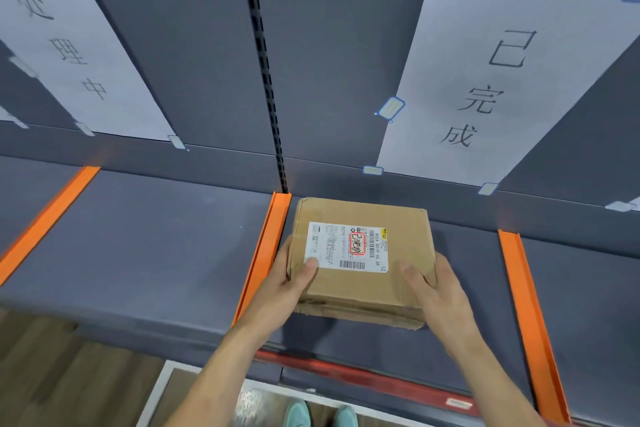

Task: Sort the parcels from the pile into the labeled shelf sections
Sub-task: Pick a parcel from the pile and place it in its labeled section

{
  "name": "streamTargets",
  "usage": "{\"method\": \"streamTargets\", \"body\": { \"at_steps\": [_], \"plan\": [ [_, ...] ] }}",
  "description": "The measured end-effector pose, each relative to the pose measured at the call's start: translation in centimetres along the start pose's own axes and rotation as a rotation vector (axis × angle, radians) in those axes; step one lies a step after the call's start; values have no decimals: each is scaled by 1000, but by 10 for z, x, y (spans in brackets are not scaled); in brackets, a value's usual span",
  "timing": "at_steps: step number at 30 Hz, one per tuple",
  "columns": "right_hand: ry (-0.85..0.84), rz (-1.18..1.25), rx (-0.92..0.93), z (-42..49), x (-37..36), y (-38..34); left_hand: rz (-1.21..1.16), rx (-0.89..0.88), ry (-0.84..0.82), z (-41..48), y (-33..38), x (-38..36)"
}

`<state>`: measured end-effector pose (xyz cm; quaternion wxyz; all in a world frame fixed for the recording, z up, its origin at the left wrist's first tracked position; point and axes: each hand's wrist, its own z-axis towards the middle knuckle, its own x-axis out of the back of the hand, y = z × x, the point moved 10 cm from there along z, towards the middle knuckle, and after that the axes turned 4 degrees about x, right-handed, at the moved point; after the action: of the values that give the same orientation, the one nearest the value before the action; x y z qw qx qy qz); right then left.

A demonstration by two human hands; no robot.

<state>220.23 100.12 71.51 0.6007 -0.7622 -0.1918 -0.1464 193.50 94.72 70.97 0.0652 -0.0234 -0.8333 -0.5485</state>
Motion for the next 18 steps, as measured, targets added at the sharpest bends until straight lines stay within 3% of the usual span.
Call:
{"method": "streamTargets", "body": {
  "at_steps": [12,18],
  "plan": [
    [25,7,2,14,-5,-2,57,-25,77,12,3,11],
    [48,5,-13,26,-13,-5,220,-44,230,25,10,32]
  ]
}}
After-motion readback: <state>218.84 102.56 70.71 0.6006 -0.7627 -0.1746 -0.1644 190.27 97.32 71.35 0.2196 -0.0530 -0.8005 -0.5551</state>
